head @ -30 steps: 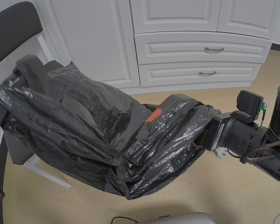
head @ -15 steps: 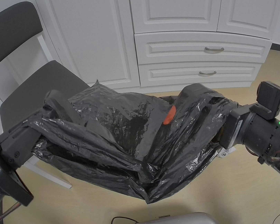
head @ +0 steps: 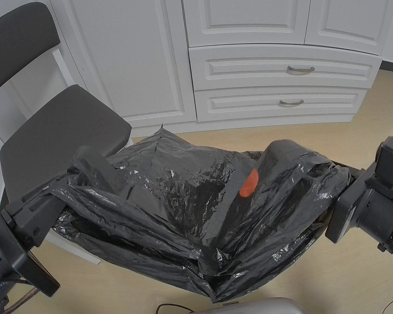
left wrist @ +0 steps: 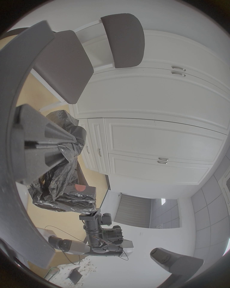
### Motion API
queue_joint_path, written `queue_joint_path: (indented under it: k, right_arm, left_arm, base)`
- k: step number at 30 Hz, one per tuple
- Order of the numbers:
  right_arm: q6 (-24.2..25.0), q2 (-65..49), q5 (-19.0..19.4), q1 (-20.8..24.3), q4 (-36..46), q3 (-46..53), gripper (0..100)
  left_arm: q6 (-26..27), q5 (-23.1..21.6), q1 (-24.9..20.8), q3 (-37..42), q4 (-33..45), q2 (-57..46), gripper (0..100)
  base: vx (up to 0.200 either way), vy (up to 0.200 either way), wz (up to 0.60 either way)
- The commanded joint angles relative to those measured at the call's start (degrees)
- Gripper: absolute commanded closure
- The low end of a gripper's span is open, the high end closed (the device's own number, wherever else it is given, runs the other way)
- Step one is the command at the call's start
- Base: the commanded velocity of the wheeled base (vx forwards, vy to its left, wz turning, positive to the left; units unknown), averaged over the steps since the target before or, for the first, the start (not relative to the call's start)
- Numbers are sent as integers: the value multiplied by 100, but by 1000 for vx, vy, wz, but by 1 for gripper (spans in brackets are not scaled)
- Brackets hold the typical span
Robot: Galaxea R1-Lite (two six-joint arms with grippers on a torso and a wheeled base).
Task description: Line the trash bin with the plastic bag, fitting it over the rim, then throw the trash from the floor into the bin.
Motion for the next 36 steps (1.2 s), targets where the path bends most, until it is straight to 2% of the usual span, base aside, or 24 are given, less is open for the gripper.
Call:
queue_joint_path:
  k: [1, 8, 14, 18, 27, 34, 36]
  right_arm:
    - [-167, -23, -3, 10, -7, 228, 100]
    - [-343, -32, 6, 27, 2, 412, 100]
    - [-378, 39, 85, 352, -341, 597, 100]
    - [-360, 179, 155, 440, -762, 667, 100]
    - [-387, 733, 410, 713, -2072, 878, 100]
    - [-360, 1471, 419, 994, -3338, 904, 100]
    - [-360, 1665, 419, 1020, -3417, 896, 100]
  left_arm:
    - [102, -12, -2, 97, -4, -35, 100]
    - [243, -73, -10, 255, -127, -35, 100]
    - [243, -952, -116, 492, -584, 26, 100]
    - [199, -1251, -283, 606, -1023, 185, 100]
    - [85, -1260, -696, 791, -1629, 773, 100]
    - [-179, -1269, -907, 940, -2412, 1099, 100]
    - [-170, -1277, -907, 984, -2544, 1125, 100]
  base:
    - [0, 0, 0]
    - [0, 0, 0]
    - [0, 0, 0]
    - [0, 0, 0]
    - [0, 0, 0]
    - [0, 0, 0]
    - [0, 0, 0]
